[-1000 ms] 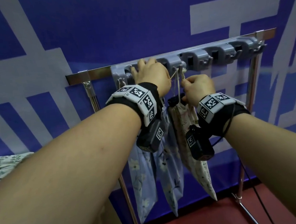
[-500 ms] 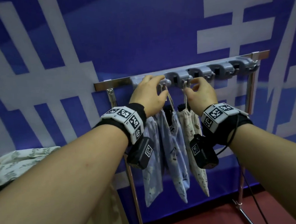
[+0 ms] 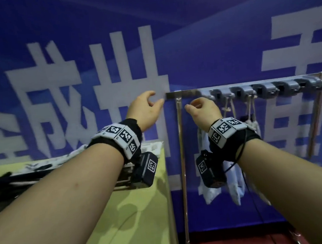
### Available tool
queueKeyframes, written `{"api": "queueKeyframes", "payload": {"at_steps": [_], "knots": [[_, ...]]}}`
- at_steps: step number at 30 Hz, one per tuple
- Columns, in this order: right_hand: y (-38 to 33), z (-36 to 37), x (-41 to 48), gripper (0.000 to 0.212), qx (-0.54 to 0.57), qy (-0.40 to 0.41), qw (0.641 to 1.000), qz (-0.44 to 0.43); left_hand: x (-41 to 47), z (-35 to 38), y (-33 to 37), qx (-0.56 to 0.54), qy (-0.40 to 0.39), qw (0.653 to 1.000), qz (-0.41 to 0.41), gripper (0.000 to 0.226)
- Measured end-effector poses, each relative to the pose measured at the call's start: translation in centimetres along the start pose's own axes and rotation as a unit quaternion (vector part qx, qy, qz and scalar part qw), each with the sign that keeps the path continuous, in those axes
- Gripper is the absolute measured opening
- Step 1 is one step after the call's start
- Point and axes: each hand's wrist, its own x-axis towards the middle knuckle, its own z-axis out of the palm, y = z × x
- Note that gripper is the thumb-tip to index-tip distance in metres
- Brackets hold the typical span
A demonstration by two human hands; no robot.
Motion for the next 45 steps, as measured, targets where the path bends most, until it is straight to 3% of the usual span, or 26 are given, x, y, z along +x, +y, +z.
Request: {"api": "queueKeyframes", "payload": {"at_steps": [6,13,15,21,28,33,41,45], "knots": [[-5.1,7.8,-4.9,0.035,0.055,-0.075,0.996,-0.01,-5.5,-8.6,-8.3,-0.012,0.038,0.99,-0.134,0.045],[-7.7,15.2,-9.9,0.038,0.082,-0.162,0.983,0.007,-11.5,-12.2,-16.7,-0.077,0.066,0.956,-0.274,0.042],[-7.7,17.3,-11.0,0.037,0.07,-0.185,0.98,0.01,-12.8,-13.3,-18.2,-0.122,0.08,0.938,-0.314,0.032],[-6.5,20.9,-12.4,0.034,0.054,-0.222,0.973,0.035,-14.5,-12.8,-21.4,-0.297,0.086,0.858,-0.41,0.05],[-5.5,24.3,-12.0,0.031,0.124,-0.263,0.949,0.12,-14.0,-10.7,-24.3,-0.436,0.112,0.767,-0.457,0.059],[-4.7,26.5,-12.0,0.022,0.221,-0.277,0.906,0.231,-12.9,-9.6,-26.0,-0.513,0.11,0.709,-0.471,0.056],[-3.2,27.7,-11.8,0.007,0.223,-0.226,0.925,0.21,-12.6,-9.9,-27.7,-0.603,0.112,0.621,-0.488,0.08],[-3.4,26.9,-11.8,0.013,0.222,-0.237,0.923,0.205,-12.5,-10.3,-28.3,-0.649,0.126,0.583,-0.472,0.099]]}}
